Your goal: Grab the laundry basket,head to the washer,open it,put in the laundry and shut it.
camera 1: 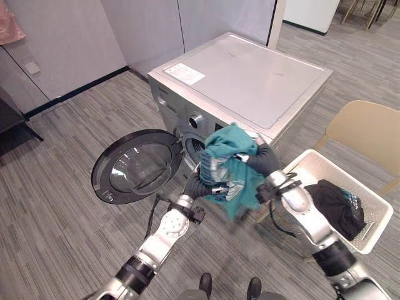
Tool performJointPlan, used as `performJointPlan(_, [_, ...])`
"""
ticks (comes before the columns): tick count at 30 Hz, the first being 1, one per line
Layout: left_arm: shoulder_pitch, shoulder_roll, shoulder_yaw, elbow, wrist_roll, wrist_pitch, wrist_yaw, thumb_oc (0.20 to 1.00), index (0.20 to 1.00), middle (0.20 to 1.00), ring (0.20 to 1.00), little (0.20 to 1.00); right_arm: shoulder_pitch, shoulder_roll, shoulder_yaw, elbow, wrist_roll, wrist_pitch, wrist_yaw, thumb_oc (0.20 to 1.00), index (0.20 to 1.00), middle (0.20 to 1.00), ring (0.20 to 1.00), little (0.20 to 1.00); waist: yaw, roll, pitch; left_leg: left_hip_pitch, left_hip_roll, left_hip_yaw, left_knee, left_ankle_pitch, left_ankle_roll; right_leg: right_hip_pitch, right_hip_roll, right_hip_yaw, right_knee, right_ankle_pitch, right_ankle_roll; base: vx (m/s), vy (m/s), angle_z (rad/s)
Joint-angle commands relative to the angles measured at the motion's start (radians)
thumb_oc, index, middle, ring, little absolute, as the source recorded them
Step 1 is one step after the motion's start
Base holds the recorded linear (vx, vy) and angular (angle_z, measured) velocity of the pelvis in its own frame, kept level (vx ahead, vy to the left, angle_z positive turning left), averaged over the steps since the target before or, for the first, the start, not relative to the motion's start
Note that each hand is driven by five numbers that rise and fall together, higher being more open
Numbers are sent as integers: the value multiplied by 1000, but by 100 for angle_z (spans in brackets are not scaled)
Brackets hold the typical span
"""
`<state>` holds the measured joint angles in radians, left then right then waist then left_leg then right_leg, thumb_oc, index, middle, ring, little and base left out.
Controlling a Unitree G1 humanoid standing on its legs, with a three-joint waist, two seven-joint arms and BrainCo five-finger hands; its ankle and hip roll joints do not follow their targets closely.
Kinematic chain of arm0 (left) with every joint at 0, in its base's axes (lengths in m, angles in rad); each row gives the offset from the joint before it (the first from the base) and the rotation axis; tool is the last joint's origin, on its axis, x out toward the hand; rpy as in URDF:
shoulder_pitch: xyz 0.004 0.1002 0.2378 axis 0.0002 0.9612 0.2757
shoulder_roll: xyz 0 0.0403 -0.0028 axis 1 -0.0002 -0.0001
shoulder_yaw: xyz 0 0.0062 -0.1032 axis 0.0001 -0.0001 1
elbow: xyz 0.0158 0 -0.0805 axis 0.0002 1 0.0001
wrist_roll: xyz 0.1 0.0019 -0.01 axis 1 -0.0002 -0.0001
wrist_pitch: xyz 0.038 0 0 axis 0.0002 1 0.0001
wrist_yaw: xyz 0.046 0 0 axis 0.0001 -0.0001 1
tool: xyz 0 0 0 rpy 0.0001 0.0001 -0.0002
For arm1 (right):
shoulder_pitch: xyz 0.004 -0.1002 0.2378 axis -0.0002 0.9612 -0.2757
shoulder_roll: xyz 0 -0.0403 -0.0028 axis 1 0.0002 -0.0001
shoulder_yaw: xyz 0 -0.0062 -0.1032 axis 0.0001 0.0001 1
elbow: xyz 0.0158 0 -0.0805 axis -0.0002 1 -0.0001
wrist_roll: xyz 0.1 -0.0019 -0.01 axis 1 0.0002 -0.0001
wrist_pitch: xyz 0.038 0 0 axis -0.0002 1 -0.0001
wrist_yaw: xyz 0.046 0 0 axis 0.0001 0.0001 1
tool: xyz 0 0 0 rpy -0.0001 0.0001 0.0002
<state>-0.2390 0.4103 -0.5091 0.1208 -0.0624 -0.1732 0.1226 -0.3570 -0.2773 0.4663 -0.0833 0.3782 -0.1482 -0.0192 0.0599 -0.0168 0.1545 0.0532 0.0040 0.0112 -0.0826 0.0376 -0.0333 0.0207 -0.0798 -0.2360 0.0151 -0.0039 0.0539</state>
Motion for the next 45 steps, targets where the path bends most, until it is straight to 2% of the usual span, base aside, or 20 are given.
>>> performJointPlan(1, [-90,-47,-56,34,24,-32,33,1000,1000,1000,1000,1000,-50,47,21,-6,105,-44,-12,200,200,200,200,200,9,-36,-79,5,-14,-4,-3,-82,7,47,19,60,-9,-76,44,17,60,-16])
performJointPlan(2, [-110,-63,-65,61,20,-29,44,765,765,765,765,765,-53,61,33,1,117,-44,-14,200,200,200,200,200,7,-35,-82,7,-16,-2,-4,-82,9,48,17,62,-7,-76,45,20,54,-10])
performJointPlan(3, [-130,-71,-75,75,22,-28,55,200,200,200,200,200,-52,72,45,6,128,-42,-15,200,200,200,200,200,6,-34,-83,9,-17,1,-5,-83,10,49,15,64,-6,-75,46,18,33,-3])
performJointPlan(5, [-149,-79,-73,88,29,-27,77,200,200,200,200,200,-44,80,62,9,134,-39,-8,200,200,200,200,200,2,-31,-84,12,-18,3,-5,-84,12,48,12,68,-3,-74,49,4,35,-4])
performJointPlan(6, [-150,-77,-71,89,31,-29,82,200,200,200,200,200,-39,75,66,7,133,-37,-5,423,423,423,423,423,0,-30,-84,13,-19,4,-5,-85,13,47,11,71,-1,-74,49,4,39,-3])
performJointPlan(7, [-140,-72,-61,81,32,-29,83,200,200,200,200,200,-30,66,69,2,125,-32,2,1000,1000,1000,1000,1000,-1,-28,-84,15,-19,6,-5,-86,14,46,11,73,0,-73,50,0,0,0])
performJointPlan(9, [-124,-66,-47,71,31,-29,83,200,200,200,200,200,-19,53,70,-2,113,-28,7,1000,1000,1000,1000,1000,-2,-27,-85,17,-20,8,-5,-87,15,47,10,77,-1,-71,51,0,0,0])
performJointPlan(13, [-23,-28,40,47,18,-28,77,200,200,200,200,200,31,-44,22,-27,-39,-12,14,1000,1000,1000,1000,1000,-2,-22,-94,29,-21,13,-5,-92,17,59,9,85,-11,-69,52,2,-2,-1])
performJointPlan(14, [-21,-28,40,46,18,-27,76,200,200,200,200,200,32,-44,22,-29,-40,-11,13,1000,1000,1000,1000,1000,-2,-22,-94,30,-21,13,-5,-92,17,60,9,85,-12,-69,52,10,-19,-3])
performJointPlan(16, [64,1,115,22,11,-31,61,200,200,200,200,200,99,-126,-61,-73,-160,-13,6,1000,1000,1000,1000,1000,-7,-20,-100,34,-20,17,-5,-94,17,66,10,89,-21,-67,54,0,0,0])
performJointPlan(23, [226,14,251,24,-30,-33,36,200,200,200,200,200,297,-213,-235,-80,-299,-25,-5,1000,1000,1000,1000,1000,-22,-11,-104,36,-14,20,-5,-91,17,67,16,96,-32,-64,54,5,-25,-5])
performJointPlan(27, [324,31,338,68,-31,-23,5,200,200,200,200,200,437,-233,-336,29,-337,-14,-2,1000,1000,1000,1000,1000,-30,-7,-99,36,-10,22,-5,-86,14,64,19,100,-34,-62,53,-9,-54,-12])
performJointPlan(29, [387,32,395,108,-41,-11,-23,200,200,200,200,200,511,-230,-387,169,-377,5,-7,1000,1000,1000,1000,1000,-35,-3,-90,35,-6,22,-5,-83,15,59,23,108,-31,-63,51,-24,-47,-14])
performJointPlan(31, [406,28,415,122,-51,-6,-32,200,200,200,200,200,516,-225,-392,229,-387,9,-10,1000,1000,1000,1000,1000,-35,-2,-85,35,-5,20,-5,-82,17,54,25,114,-27,-63,50,-30,-29,-13])
performJointPlan(33, [470,7,465,171,-94,19,-58,200,200,200,200,200,522,-185,-393,434,-384,38,-10,1000,1000,1000,1000,1000,-26,-1,-63,25,-3,9,12,-81,23,44,29,125,-14,-67,43,-56,-60,-14])
performJointPlan(35, [485,4,479,196,-97,28,-64,200,200,200,200,200,516,-177,-386,492,-386,42,-14,1000,1000,1000,1000,1000,-20,-5,-50,7,-2,4,38,-84,23,41,30,123,-8,-71,38,-45,-57,-9])
performJointPlan(38, [483,3,474,226,-100,34,-62,200,200,200,200,200,502,-167,-377,551,-379,40,-30,1000,1000,1000,1000,1000,-6,-15,-15,-49,-9,-17,85,-79,16,24,30,99,-4,-73,31,-109,-50,8])
performJointPlan(41, [456,5,451,234,-98,33,-59,200,200,200,200,200,498,-159,-371,586,-375,35,-50,1000,1000,1000,1000,1000,11,-25,22,-132,-23,-33,141,-73,3,3,16,35,-4,-74,28,-155,-42,57])
performJointPlan(43, [437,8,432,221,-96,29,-60,200,200,200,200,200,495,-156,-372,604,-377,37,-66,1000,1000,1000,1000,1000,17,-28,36,-173,-25,-16,159,-68,-2,-12,3,-16,-6,-73,27,-138,-16,97])
performJointPlan(45, [413,13,412,211,-87,27,-57,200,200,200,200,200,491,-143,-370,627,-373,41,-78,1000,1000,1000,1000,1000,14,-28,41,-191,-10,37,154,-64,6,-17,-13,-81,-10,-73,29,-55,39,165])
